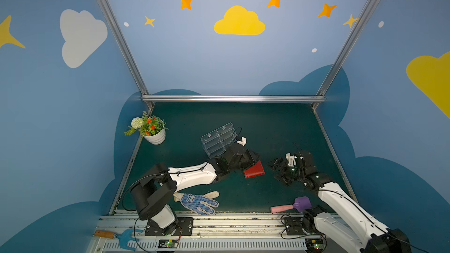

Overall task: Take the credit cards out of the card holder
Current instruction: Rotate the card holder at the center of the table.

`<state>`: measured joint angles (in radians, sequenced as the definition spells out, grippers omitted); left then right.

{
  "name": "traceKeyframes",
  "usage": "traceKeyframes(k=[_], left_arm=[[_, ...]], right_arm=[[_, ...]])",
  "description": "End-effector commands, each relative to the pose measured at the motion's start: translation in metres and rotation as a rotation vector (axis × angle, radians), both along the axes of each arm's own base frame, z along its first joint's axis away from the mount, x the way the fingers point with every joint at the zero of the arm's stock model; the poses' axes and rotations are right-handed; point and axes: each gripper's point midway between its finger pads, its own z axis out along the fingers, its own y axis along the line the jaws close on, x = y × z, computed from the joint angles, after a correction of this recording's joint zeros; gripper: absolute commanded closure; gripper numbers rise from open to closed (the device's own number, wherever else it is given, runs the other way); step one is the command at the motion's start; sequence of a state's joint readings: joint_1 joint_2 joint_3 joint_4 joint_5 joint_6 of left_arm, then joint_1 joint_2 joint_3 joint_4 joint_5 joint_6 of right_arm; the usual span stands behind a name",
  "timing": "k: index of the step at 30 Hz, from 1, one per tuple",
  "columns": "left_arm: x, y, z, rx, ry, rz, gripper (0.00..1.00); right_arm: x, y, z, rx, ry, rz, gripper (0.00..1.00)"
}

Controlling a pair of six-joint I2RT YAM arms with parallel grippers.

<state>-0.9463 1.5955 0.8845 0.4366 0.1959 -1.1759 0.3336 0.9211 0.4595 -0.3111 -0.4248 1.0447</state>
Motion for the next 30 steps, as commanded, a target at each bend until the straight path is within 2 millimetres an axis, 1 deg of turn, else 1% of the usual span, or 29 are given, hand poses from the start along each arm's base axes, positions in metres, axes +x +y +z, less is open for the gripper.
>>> traceKeyframes(k=[1, 2, 3, 5, 6, 7, 8, 9, 11, 13, 14, 15, 17, 19, 22, 25, 27, 29, 30], left_arm=[[-0.003, 0.003, 0.0, 0.023, -0.024, -0.048, 0.96], [0.0, 0.012, -0.005, 0.061, -0.011, -0.046, 0.95], [0.002, 0.021, -0.011, 0.101, 0.001, -0.049, 0.84], [0.009, 0.049, -0.019, 0.177, 0.017, -0.039, 0.53], [0.012, 0.06, -0.021, 0.204, 0.017, -0.035, 0.44], [0.017, 0.077, -0.023, 0.242, 0.015, -0.011, 0.35], [0.021, 0.093, -0.027, 0.279, 0.015, 0.011, 0.29], [0.025, 0.104, -0.03, 0.304, 0.02, 0.026, 0.28], [0.032, 0.125, -0.034, 0.322, 0.032, 0.036, 0.27], [0.034, 0.137, -0.037, 0.326, 0.035, 0.046, 0.27], [0.036, 0.142, -0.036, 0.328, 0.024, 0.052, 0.27], [0.035, 0.145, -0.037, 0.332, 0.02, 0.052, 0.27], [0.033, 0.149, -0.035, 0.337, 0.004, 0.046, 0.27], [0.031, 0.151, -0.034, 0.339, -0.007, 0.045, 0.27], [0.024, 0.152, -0.034, 0.322, -0.021, 0.031, 0.27], [0.016, 0.157, -0.035, 0.311, -0.032, 0.034, 0.28], [0.011, 0.164, -0.038, 0.327, -0.037, 0.039, 0.28], [0.005, 0.171, -0.038, 0.344, -0.045, 0.049, 0.28], [0.003, 0.173, -0.037, 0.345, -0.049, 0.05, 0.28]], right_arm=[[0.003, 0.006, 0.008, -0.018, -0.024, 0.079, 0.14], [0.0, 0.006, 0.002, -0.037, -0.007, 0.092, 0.14], [-0.002, 0.008, -0.003, -0.055, 0.001, 0.106, 0.14], [-0.008, 0.014, -0.014, -0.125, 0.01, 0.153, 0.14], [-0.01, 0.017, -0.019, -0.168, 0.017, 0.175, 0.14], [-0.012, 0.02, -0.025, -0.21, 0.028, 0.194, 0.16], [-0.013, 0.024, -0.03, -0.239, 0.037, 0.21, 0.2], [-0.014, 0.029, -0.034, -0.252, 0.042, 0.225, 0.24], [-0.017, 0.04, -0.042, -0.275, 0.042, 0.249, 0.39], [-0.019, 0.045, -0.05, -0.318, 0.048, 0.264, 0.5], [-0.019, 0.044, -0.055, -0.351, 0.058, 0.268, 0.56], [-0.019, 0.041, -0.06, -0.381, 0.069, 0.267, 0.6], [-0.014, 0.035, -0.068, -0.431, 0.083, 0.257, 0.63], [-0.005, 0.029, -0.071, -0.481, 0.087, 0.242, 0.65], [0.02, 0.025, -0.065, -0.557, 0.068, 0.249, 0.67], [0.047, 0.034, -0.061, -0.586, 0.018, 0.294, 0.67], [0.064, 0.04, -0.061, -0.61, 0.007, 0.33, 0.67], [0.082, 0.054, -0.062, -0.598, -0.01, 0.378, 0.67], [0.086, 0.059, -0.063, -0.603, -0.014, 0.398, 0.67]])
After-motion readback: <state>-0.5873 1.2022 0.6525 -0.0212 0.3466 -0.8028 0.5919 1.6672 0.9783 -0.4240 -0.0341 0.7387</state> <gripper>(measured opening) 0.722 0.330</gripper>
